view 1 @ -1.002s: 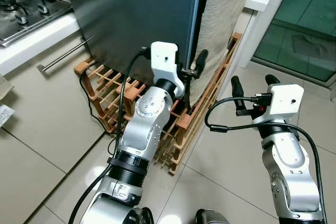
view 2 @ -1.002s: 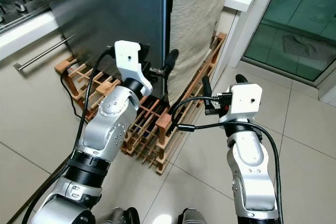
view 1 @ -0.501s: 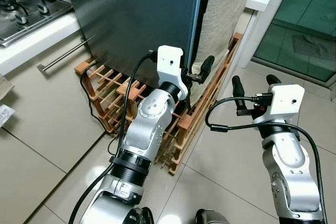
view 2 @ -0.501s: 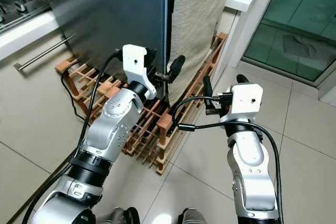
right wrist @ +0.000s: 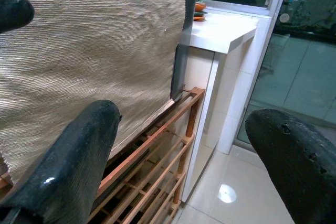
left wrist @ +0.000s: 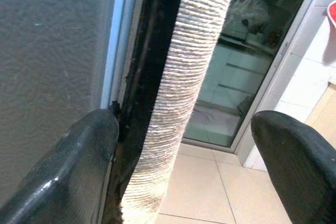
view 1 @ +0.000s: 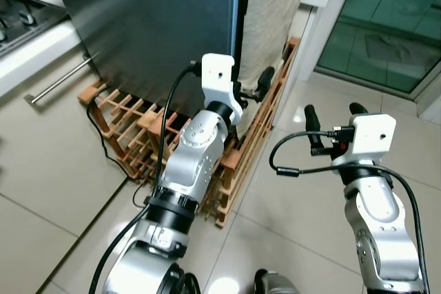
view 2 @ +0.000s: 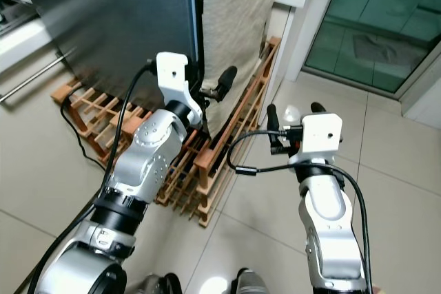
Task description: Restocking fridge
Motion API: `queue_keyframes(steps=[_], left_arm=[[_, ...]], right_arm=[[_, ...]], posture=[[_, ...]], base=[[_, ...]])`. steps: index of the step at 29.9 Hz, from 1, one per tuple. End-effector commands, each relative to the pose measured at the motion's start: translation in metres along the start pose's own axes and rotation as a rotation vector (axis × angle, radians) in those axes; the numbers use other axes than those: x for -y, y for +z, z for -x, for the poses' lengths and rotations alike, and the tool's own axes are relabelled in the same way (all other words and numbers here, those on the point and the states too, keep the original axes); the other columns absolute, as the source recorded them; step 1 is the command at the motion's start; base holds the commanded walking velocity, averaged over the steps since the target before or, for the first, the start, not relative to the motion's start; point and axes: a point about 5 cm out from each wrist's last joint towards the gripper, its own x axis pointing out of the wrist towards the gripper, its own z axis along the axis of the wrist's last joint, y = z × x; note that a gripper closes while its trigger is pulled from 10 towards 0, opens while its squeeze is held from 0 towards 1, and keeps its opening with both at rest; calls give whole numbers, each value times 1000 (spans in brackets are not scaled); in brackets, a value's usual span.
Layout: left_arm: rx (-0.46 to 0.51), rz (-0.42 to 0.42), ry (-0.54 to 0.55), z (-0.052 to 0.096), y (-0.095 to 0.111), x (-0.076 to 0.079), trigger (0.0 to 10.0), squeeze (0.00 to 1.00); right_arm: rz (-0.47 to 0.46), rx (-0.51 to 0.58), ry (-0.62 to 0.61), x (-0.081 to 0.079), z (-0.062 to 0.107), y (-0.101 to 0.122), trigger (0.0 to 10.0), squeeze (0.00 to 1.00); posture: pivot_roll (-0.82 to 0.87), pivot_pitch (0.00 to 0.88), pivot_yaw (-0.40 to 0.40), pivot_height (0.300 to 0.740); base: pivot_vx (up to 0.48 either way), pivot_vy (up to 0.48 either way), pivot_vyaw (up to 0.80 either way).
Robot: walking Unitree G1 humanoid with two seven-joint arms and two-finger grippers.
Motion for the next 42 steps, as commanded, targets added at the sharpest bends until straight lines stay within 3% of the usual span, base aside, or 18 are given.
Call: queue_keyframes(steps=[1, 9, 15, 24, 26, 31, 36, 42], left_arm=[[45, 47, -51, -12, 12, 24, 10000, 0], [36, 66, -39, -20, 13, 25, 10000, 0], [25, 116, -165, -27, 15, 49, 10000, 0], [-31, 162, -241, -29, 1, 61, 10000, 0], [-36, 198, -277, -29, 1, 66, 10000, 0], [1, 360, -503, -21, 11, 97, 10000, 0], [24, 401, -655, -10, 18, 114, 10000, 0], [31, 438, -709, -5, 24, 114, 10000, 0]], right_arm=[[7, 8, 4, 0, 0, 1, 10000, 204], [7, 9, 7, 0, 0, 1, 10000, 196], [8, 5, 5, 0, 0, 1, 10000, 196], [2, -1, -1, -2, 2, -1, 10000, 192], [2, -4, -2, -2, 2, -1, 10000, 192], [1, -7, -11, 0, 3, -2, 10000, 196], [0, -12, -18, 1, 2, -3, 10000, 196], [-1, -14, -22, 2, 0, -5, 10000, 196]], posture=[[-208, 124, 22, 732], [-212, 126, 20, 732], [-214, 127, 23, 732], [-218, 130, 35, 732], [-217, 130, 35, 732], [-220, 137, 38, 732], [-215, 135, 40, 732], [-207, 126, 39, 732]], base=[[0, 0, 0], [0, 0, 0], [0, 0, 0], [0, 0, 0], [0, 0, 0], [0, 0, 0], [0, 0, 0], [0, 0, 0]])
